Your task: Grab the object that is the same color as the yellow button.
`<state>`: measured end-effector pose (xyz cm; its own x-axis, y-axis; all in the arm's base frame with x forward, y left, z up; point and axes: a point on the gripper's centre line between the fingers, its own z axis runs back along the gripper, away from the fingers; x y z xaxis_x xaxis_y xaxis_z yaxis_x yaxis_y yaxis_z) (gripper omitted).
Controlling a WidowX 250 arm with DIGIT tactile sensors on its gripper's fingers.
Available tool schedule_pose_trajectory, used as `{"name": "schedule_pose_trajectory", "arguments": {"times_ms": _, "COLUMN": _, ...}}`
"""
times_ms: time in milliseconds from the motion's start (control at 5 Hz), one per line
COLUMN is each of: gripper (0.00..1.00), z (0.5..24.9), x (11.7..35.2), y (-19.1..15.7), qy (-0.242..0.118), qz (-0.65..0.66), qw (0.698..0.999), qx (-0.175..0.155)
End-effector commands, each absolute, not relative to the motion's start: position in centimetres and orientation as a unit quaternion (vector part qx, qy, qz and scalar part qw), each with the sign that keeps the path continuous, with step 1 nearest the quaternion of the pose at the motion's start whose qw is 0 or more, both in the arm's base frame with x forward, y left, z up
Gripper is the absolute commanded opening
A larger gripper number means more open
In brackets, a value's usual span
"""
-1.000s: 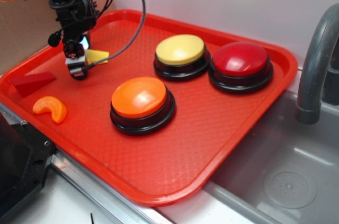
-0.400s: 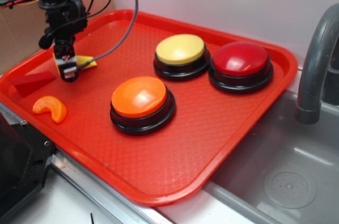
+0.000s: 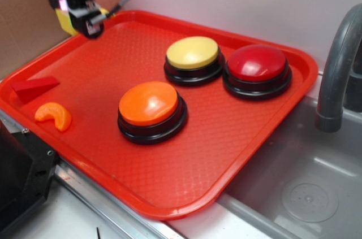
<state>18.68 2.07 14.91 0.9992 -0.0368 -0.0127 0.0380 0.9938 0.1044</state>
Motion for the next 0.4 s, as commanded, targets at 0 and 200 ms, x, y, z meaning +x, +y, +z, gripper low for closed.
{"name": "schedule_pose_trajectory", "arguments": {"times_ms": 0, "gripper": 0.00, "z": 19.38, "x": 19.08, "y": 5.27, "qy": -0.028, "qz": 0.052, "qw": 0.998, "qx": -0.013}}
{"name": "schedule_pose_trajectory", "arguments": {"times_ms": 200, "gripper": 0.00, "z": 18.92, "x": 19.72, "y": 5.92, "qy": -0.015, "qz": 0.057, "qw": 0.998, "qx": -0.017}}
